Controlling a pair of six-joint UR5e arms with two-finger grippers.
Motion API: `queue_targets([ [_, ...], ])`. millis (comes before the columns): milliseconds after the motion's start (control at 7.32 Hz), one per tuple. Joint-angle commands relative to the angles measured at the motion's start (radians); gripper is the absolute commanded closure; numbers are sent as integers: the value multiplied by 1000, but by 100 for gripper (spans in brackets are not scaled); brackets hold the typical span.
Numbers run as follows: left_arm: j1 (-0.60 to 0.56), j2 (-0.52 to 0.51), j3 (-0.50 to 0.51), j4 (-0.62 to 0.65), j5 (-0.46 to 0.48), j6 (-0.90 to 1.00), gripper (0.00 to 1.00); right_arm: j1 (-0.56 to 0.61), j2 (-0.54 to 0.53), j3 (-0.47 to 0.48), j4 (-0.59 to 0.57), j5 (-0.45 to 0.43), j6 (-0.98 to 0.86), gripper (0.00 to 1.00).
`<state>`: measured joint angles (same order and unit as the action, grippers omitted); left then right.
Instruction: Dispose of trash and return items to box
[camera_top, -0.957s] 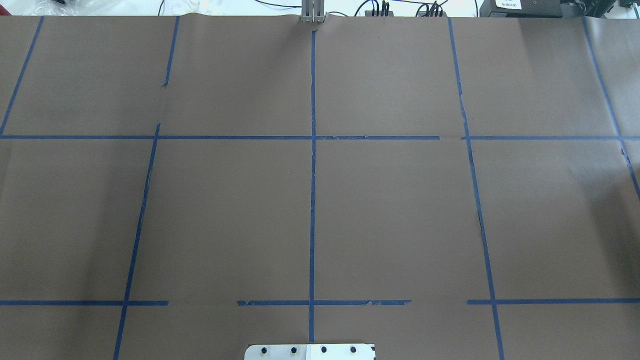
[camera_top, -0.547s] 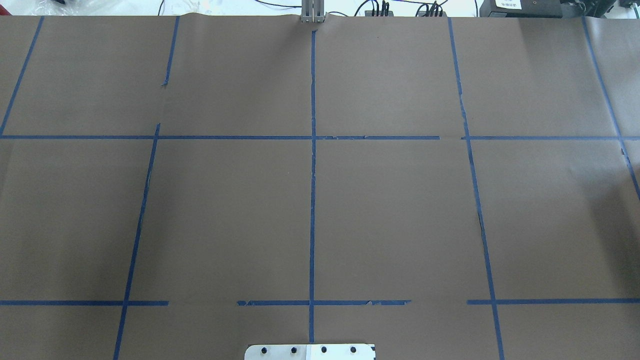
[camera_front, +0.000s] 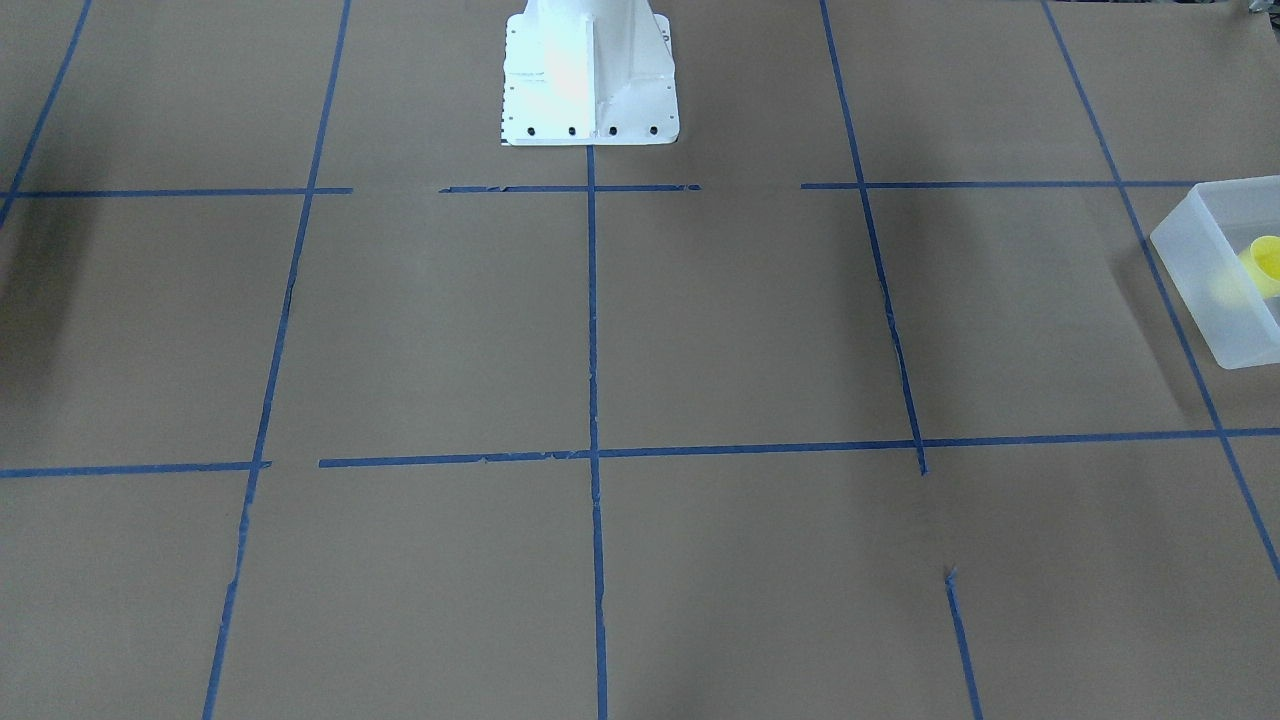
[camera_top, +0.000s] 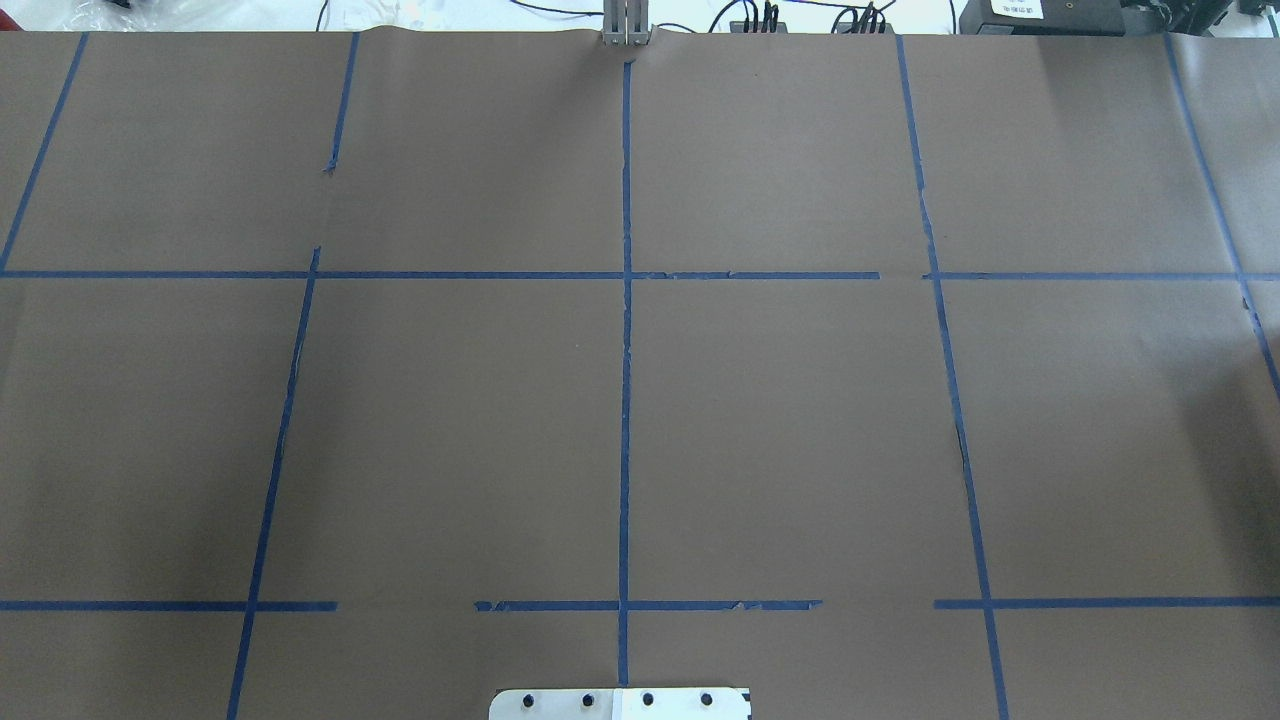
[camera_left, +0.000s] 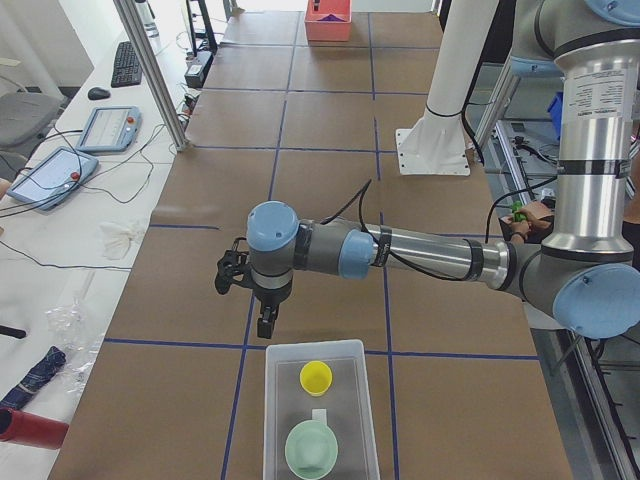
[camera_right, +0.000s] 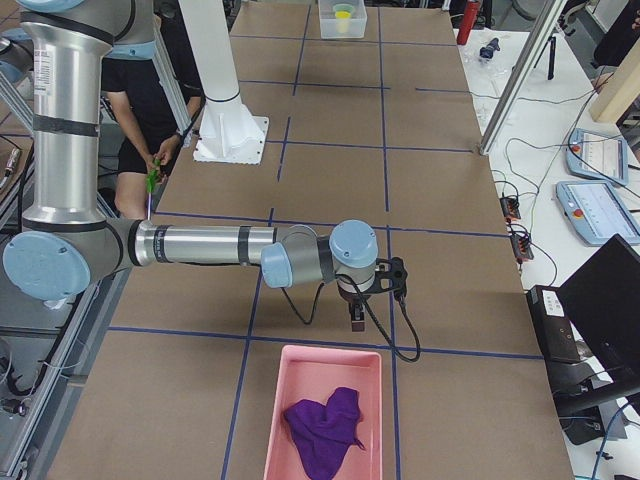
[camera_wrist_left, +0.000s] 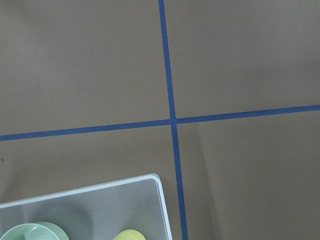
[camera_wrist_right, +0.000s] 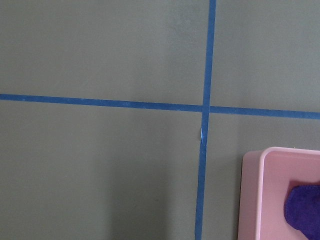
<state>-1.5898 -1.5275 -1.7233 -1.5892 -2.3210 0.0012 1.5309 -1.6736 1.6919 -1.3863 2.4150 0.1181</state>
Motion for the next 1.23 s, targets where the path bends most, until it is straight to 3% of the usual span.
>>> queue_targets([
  [0, 1, 3, 14, 1, 0, -3, 0, 0, -9, -5, -2, 1, 0, 0],
  [1094, 1, 3, 17, 2, -5, -7, 0, 17, -26, -3, 0, 27, 0, 0],
])
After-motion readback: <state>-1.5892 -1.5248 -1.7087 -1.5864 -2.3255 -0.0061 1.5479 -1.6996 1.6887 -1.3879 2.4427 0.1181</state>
